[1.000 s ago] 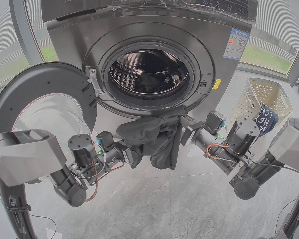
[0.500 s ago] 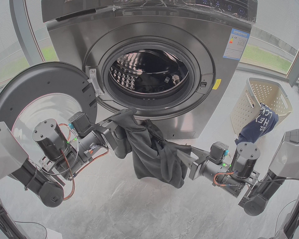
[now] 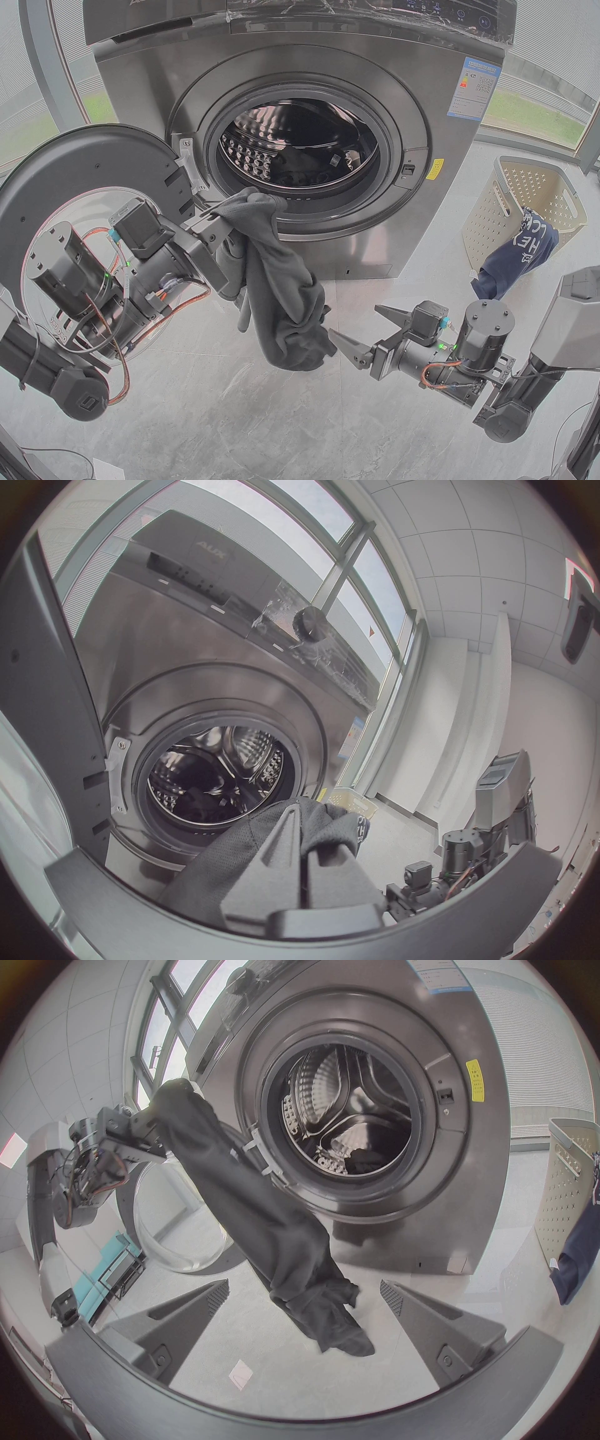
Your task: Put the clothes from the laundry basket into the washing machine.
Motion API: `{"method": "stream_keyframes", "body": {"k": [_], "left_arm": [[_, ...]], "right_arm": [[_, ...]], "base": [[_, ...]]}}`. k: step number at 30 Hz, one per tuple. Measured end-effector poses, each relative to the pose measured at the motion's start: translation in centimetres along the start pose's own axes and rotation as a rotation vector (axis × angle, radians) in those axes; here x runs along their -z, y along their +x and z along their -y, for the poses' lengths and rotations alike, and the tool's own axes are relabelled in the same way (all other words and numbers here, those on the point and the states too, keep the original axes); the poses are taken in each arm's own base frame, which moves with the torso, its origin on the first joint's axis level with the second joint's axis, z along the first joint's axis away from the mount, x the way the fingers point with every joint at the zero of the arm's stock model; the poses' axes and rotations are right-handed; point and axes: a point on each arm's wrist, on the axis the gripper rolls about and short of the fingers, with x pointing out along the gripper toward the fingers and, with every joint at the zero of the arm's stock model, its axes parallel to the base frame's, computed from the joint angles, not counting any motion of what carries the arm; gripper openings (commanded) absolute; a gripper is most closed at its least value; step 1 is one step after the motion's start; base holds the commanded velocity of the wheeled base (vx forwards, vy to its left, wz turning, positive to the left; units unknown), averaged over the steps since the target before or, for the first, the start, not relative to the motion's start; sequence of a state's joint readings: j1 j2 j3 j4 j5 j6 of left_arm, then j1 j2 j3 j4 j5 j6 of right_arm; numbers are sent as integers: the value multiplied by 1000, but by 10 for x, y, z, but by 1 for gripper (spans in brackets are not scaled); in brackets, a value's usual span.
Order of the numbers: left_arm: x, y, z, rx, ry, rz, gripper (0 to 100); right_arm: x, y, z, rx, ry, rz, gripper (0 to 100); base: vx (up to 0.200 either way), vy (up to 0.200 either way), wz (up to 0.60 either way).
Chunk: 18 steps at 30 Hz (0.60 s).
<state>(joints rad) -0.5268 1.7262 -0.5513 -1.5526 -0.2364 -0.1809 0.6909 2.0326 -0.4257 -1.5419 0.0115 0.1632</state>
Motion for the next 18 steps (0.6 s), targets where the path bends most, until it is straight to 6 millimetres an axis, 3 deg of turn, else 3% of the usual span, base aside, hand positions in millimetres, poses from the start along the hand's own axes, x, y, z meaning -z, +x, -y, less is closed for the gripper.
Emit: {"method": "stream_keyframes", "body": {"k": [8,18], "left_arm": [[-10,-4,7,30,3,26,0],[-14,-4,7,32,9,41,0]], "right_arm": [[-15,19,10,21,5,89,100],[-10,48,10,8,3,118,100]], "base": [[0,0,0],[0,0,0]]}}
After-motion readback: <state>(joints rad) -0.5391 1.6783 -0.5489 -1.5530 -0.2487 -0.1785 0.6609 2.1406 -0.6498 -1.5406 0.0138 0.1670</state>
